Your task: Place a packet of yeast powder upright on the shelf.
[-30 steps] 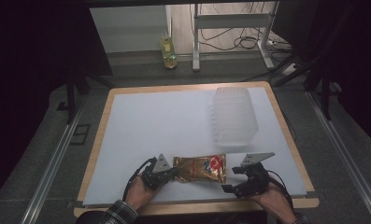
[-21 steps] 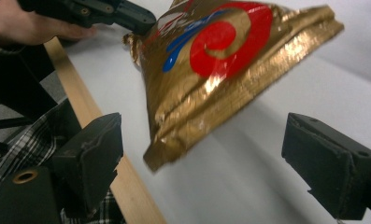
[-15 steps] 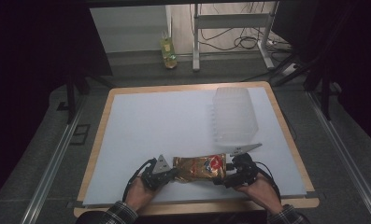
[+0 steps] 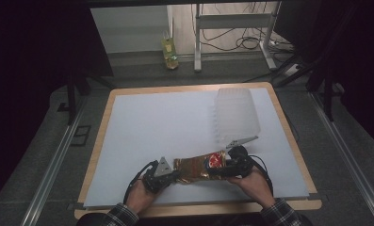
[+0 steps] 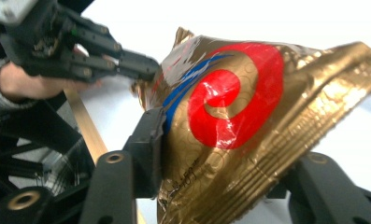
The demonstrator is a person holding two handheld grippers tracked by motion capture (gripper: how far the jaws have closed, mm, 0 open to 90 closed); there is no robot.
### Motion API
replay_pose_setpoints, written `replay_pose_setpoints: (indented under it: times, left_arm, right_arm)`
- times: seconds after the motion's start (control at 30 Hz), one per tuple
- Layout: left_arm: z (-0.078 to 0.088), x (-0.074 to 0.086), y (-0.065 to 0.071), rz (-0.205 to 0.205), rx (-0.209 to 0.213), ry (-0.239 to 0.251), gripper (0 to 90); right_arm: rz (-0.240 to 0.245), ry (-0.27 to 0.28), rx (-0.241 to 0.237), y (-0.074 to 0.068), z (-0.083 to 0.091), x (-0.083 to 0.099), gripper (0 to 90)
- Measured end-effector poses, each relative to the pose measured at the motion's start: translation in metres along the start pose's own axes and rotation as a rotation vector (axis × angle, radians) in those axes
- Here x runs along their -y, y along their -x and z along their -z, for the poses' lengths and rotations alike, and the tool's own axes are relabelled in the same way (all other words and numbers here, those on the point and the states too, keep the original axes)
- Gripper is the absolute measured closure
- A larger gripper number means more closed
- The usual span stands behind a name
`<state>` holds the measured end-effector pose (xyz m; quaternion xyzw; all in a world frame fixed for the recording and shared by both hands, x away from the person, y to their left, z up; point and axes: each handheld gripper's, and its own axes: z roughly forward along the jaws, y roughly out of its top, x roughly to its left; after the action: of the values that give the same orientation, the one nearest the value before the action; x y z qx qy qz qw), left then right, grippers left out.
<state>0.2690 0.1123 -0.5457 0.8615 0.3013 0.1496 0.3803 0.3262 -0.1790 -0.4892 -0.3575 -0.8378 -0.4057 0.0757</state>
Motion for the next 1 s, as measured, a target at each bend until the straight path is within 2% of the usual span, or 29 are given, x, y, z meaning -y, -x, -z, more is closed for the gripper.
replay_pose_setpoints:
  times: [0.2,0.33,0.47,0.53,0.57,0.63,0.87,0.9,0.97,1.0]
  left_arm:
    - [0.000,0.000,0.000,-0.002,0.003,0.002,89.8]
    - [0.000,0.000,0.000,-0.001,0.005,0.002,89.7]
    - [0.001,0.000,-0.001,0.035,0.015,0.001,89.6]
    - [0.001,0.000,-0.002,0.037,0.015,0.001,89.2]
    - [0.004,0.000,-0.002,0.027,-0.004,0.008,83.7]
    - [0.006,-0.001,-0.004,0.035,0.013,0.021,81.4]
    - [0.013,-0.002,-0.007,0.041,0.009,0.061,74.1]
    - [0.016,-0.002,-0.008,0.047,0.017,0.076,70.5]
    - [0.017,-0.002,-0.008,0.051,0.020,0.087,68.9]
    - [0.018,-0.002,-0.009,0.055,0.025,0.091,63.6]
  right_arm:
    - [-0.035,0.019,-0.014,0.000,-0.002,-0.011,57.8]
    - [-0.038,0.028,-0.016,-0.001,-0.003,-0.018,60.1]
    - [-0.035,0.024,-0.017,-0.003,-0.003,-0.026,68.7]
    - [-0.029,0.019,-0.017,-0.004,-0.003,-0.027,70.6]
    - [-0.018,0.020,-0.026,-0.004,-0.002,-0.029,73.3]
    - [-0.003,0.020,-0.033,-0.005,0.000,-0.032,74.5]
    - [0.061,-0.002,-0.027,-0.010,0.004,-0.041,75.2]
    - [0.096,-0.014,-0.021,-0.013,0.006,-0.046,75.3]
    - [0.107,-0.018,-0.019,-0.014,0.007,-0.048,75.4]
    - [0.140,-0.026,-0.010,-0.017,0.009,-0.052,75.5]
